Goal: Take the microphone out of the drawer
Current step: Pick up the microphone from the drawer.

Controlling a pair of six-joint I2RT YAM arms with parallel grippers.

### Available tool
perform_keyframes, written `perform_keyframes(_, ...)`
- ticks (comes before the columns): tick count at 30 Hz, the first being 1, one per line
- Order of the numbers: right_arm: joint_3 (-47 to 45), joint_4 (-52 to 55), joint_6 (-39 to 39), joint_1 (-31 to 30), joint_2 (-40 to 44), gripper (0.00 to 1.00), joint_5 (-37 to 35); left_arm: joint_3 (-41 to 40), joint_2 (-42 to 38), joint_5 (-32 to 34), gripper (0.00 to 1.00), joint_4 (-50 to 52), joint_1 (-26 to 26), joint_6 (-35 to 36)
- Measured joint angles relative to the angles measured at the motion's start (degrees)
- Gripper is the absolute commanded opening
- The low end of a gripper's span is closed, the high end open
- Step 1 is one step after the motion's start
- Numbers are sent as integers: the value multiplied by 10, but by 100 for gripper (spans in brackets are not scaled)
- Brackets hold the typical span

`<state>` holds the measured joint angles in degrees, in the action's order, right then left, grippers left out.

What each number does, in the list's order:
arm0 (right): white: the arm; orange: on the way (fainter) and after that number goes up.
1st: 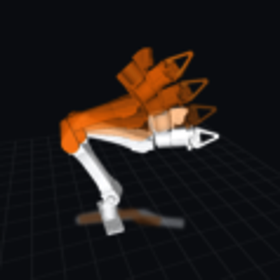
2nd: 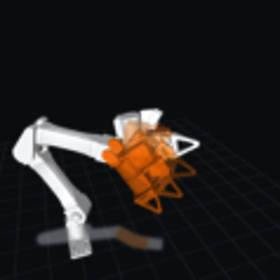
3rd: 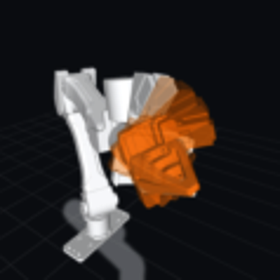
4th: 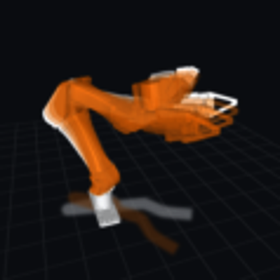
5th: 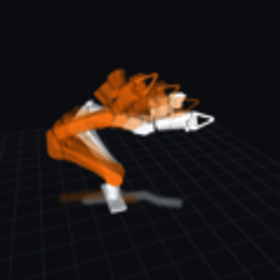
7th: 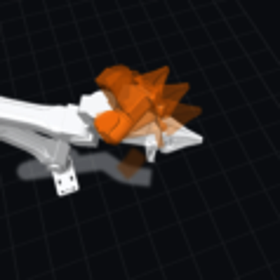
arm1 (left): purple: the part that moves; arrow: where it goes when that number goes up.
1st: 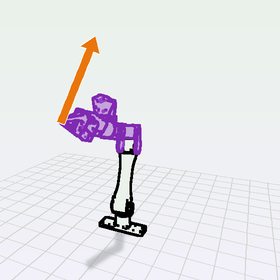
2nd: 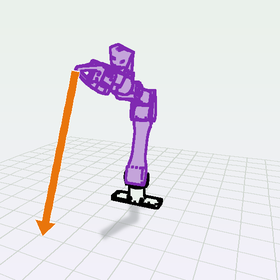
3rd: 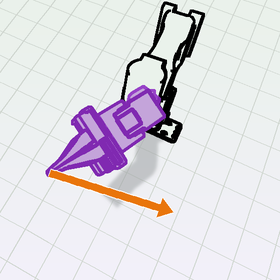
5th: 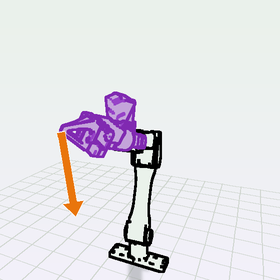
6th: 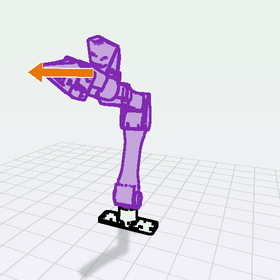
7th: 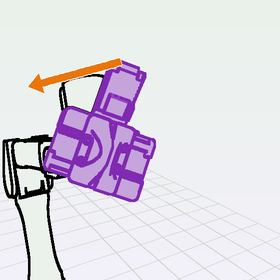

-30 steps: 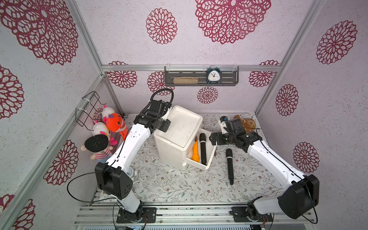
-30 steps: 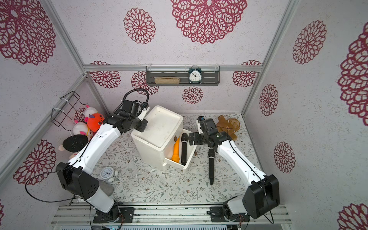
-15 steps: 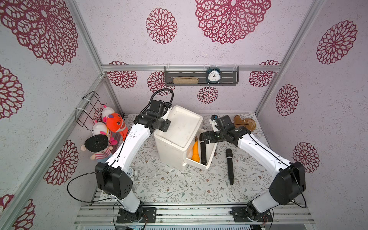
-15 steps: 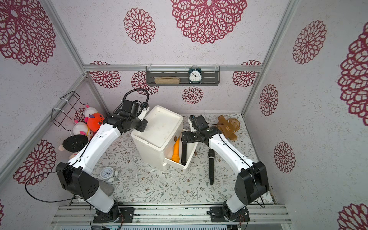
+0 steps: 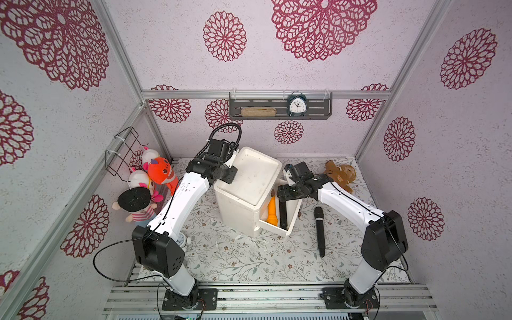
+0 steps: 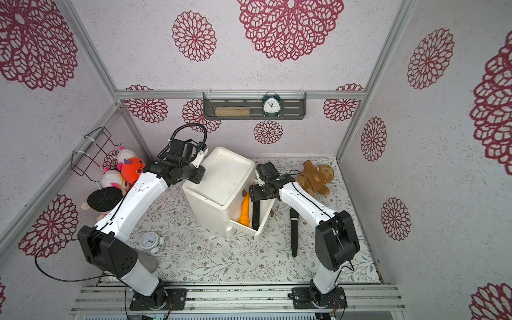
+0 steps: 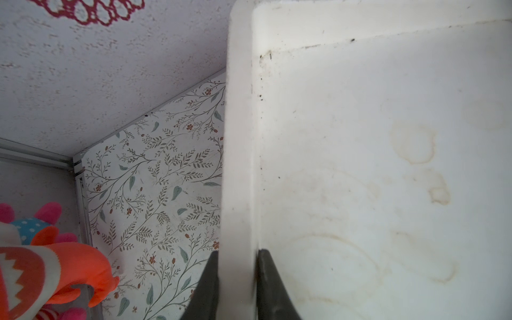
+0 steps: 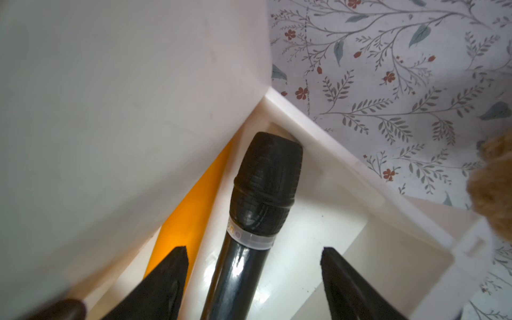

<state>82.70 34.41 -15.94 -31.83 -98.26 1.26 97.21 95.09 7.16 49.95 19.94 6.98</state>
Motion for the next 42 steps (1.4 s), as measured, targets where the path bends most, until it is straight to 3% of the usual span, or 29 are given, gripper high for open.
perform_keyframes(11, 8, -10, -9, -10, -40, 65, -31, -2, -1, -1, 1, -2, 0, -1)
perform_keyframes(21, 8, -31, -50, -17, -56, 49, -56, -2, -2, -3, 1, -2, -1, -2)
perform_keyframes(42, 8, -54, -111, -28, -94, 53, -88, -5, -3, -4, 1, -5, -1, -2)
